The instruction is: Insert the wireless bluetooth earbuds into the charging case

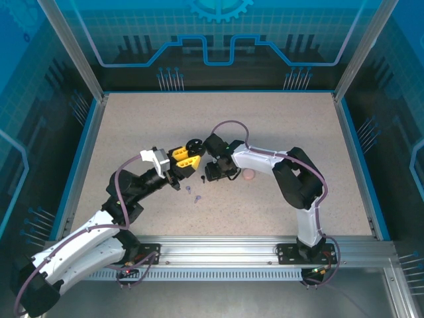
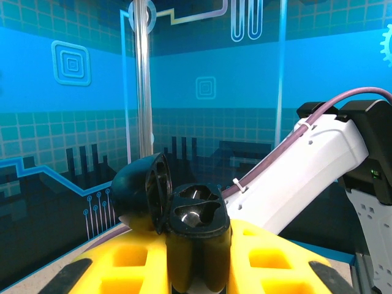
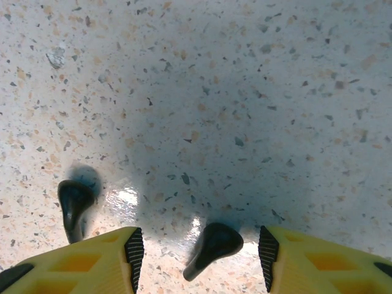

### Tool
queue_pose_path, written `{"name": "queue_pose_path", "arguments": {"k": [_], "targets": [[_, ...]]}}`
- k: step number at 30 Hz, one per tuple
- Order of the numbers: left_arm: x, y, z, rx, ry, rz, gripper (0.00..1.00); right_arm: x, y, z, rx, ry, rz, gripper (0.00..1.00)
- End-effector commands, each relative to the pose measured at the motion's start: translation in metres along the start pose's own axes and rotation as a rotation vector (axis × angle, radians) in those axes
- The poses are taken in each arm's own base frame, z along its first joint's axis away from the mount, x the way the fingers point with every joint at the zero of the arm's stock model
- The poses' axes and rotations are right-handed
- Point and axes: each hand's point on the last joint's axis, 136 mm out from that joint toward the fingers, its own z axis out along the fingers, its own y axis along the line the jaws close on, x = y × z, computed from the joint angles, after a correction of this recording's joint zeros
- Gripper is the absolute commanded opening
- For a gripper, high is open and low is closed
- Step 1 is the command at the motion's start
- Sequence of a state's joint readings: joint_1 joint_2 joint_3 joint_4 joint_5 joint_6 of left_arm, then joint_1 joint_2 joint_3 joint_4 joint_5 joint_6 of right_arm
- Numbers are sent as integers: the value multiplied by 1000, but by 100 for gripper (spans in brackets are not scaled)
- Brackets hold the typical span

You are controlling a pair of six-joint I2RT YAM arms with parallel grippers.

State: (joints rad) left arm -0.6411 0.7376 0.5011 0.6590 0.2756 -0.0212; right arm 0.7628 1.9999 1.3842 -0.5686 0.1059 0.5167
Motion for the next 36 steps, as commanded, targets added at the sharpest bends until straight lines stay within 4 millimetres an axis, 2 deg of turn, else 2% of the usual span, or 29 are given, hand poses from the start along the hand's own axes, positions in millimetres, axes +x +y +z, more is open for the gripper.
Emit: {"name": "queue_pose_path", "arguments": {"k": [1,7,19,36], "targets": [[-7,-1,0,-8,-22,1,0,-1,1,-2,29,-1,0,56],[-7,0,0,-8,-22,0,0,3,1,-1,27,16,-3,55],[-4,0,0,-10,-13,-5,0,12,1,13,26,66,4,42],[-4,-1,-1,-9,-10,-3,0,14,3,12,16,70,3,25]]}}
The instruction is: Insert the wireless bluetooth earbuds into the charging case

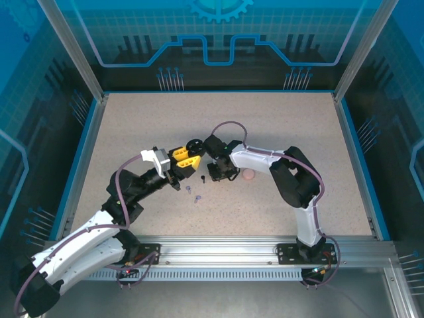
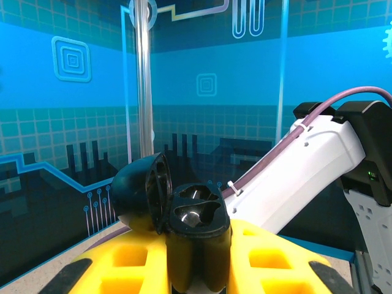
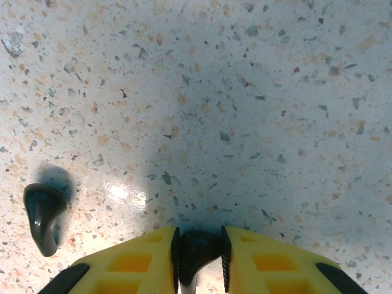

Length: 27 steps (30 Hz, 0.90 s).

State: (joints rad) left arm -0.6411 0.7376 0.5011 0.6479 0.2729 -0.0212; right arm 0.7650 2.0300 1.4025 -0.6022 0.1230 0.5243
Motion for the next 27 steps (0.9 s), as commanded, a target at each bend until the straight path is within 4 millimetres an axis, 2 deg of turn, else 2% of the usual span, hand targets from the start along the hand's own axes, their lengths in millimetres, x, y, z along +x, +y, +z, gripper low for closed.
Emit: {"name": "queue_pose_path", "arguments": {"k": [1,8,14,19,27], "targets": [[-7,-1,-1,-5,-22,1,0,8,8,4,-19,33,-4,25],[-5,-1,-2,-7,-16,1,0,2,7,-8,-26,-8,-4,24],[-1,0,-1,-14,-8,-3,0,-11,2,-44,-38,-145,-6,24],[7,4,2,-26,10,-7,0,-20,-5,-99,-69,-313,5,23],[26,13,14,-40,35,-22,0,-26,-12,-208,-205,-638,65,23]]}}
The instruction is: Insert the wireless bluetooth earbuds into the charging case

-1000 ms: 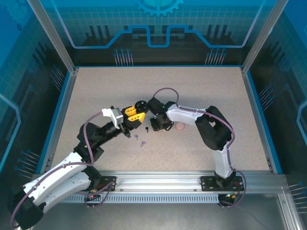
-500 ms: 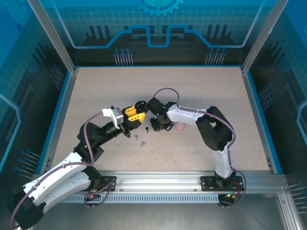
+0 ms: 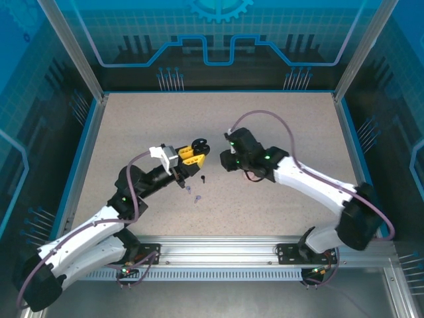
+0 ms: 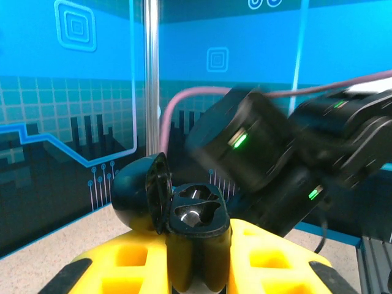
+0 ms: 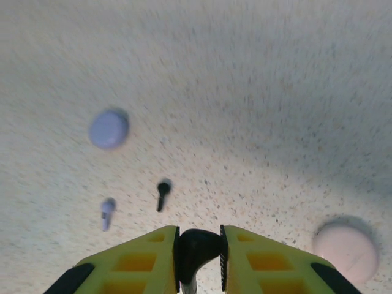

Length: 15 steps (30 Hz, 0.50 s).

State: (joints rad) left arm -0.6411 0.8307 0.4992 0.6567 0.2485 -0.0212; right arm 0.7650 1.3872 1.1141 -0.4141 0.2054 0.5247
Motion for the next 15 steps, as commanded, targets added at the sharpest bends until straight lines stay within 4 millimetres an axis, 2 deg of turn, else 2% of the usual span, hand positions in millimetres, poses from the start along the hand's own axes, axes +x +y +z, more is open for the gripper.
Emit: {"name": "queue_pose_path", "arguments": {"k": [1,9,12,15], "targets": [[-4,1,5,-5,-47,5,0,-28,6,-35,-55,-163,36,23],[2,8,24,-5,-52,0,0,-84,26,-128,-219,-447,74,22],[6,10,29,-5,-53,-9,0,-97,36,-147,-261,-492,62,22],[9,11,32,-1,-51,-23,0,-106,47,-156,-287,-512,45,22]]}}
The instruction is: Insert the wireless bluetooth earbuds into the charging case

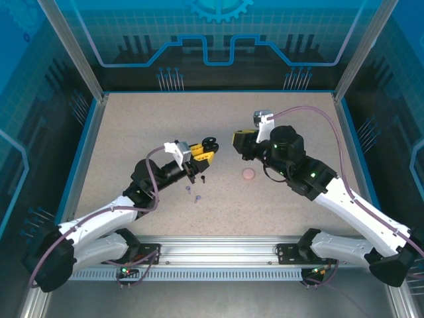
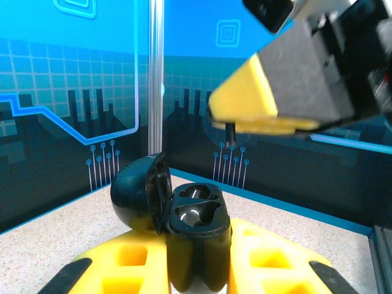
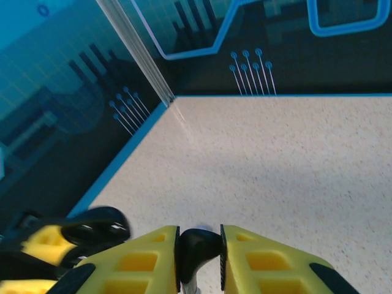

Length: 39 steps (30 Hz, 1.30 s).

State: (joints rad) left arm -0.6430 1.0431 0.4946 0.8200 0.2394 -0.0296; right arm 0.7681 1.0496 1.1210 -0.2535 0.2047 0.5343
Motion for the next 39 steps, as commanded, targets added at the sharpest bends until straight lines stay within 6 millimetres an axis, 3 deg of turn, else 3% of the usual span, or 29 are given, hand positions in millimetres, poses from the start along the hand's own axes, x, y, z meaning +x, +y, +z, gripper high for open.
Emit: {"name": "queue_pose_path", "arguments": {"k": [1,10,21,39], "targets": [[-29,-4,5,13,-97,1,0,-24,27,-4,-74,-63,-15,22],[-27,-3,7,8,-92,-6,0,-18,48,16,-107,-34,-42,22],[-27,2,8,-16,-95,-20,0,0,52,23,-107,7,-52,22],[-26,1,8,-13,-95,-29,0,12,52,34,-90,42,-71,22]]}}
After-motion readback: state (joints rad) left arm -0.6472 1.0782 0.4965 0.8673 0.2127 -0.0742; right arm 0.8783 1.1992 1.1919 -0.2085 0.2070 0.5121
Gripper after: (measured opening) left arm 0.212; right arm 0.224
